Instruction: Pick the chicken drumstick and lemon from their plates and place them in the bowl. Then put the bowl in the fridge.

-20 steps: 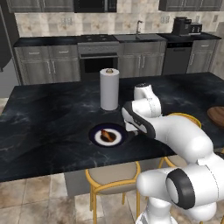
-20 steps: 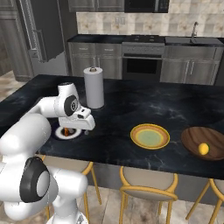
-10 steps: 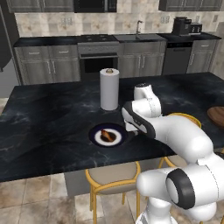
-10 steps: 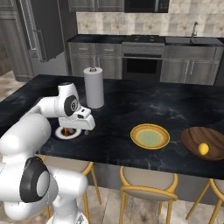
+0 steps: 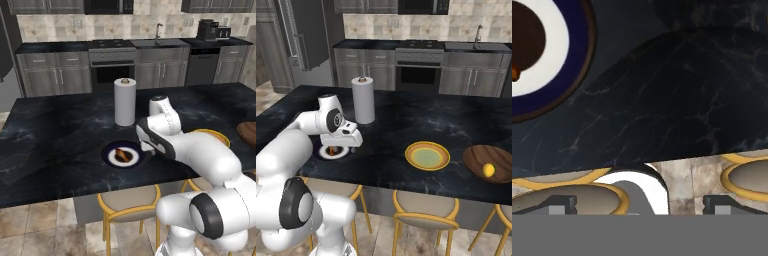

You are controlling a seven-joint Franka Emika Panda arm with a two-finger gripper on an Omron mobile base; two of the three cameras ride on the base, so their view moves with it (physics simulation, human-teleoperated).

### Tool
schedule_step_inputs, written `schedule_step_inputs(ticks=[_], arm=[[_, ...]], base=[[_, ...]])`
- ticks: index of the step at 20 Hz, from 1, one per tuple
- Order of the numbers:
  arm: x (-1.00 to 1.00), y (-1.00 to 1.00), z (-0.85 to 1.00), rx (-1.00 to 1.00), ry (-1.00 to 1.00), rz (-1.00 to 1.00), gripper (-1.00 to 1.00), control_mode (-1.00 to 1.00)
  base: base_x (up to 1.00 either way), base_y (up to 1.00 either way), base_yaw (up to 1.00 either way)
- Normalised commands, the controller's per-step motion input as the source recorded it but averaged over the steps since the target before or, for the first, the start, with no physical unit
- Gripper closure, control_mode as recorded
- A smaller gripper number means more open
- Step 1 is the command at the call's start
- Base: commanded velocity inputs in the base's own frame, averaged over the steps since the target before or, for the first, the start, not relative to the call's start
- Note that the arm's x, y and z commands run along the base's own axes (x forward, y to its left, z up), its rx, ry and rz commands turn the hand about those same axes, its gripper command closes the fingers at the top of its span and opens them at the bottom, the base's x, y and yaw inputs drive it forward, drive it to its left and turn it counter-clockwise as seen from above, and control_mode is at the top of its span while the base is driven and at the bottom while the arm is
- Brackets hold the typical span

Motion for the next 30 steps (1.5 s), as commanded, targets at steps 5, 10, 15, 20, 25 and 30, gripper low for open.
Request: schedule_step_inputs(ticks=[5, 10, 15, 20, 25, 30], arm=[[0.38, 0.24, 0.00, 0.04, 0.00, 0.51, -1.00, -1.00], [0.43, 0.31, 0.00, 0.06, 0.00, 0.49, -1.00, -1.00], [0.43, 0.41, -0.12, 0.07, 0.00, 0.36, -1.00, -1.00], [0.45, 0.47, -0.24, 0.02, 0.07, 0.18, -1.00, -1.00], [0.50, 0.51, -0.27, 0.00, 0.14, 0.04, -1.00, -1.00], [0.48, 0.41, -0.32, 0.00, 0.19, 0.00, -1.00, -1.00]], base=[[0.00, 0.00, 0.00], [0.00, 0.00, 0.00], [0.00, 0.00, 0.00], [0.00, 0.00, 0.00], [0.00, 0.00, 0.00], [0.00, 0.00, 0.00]])
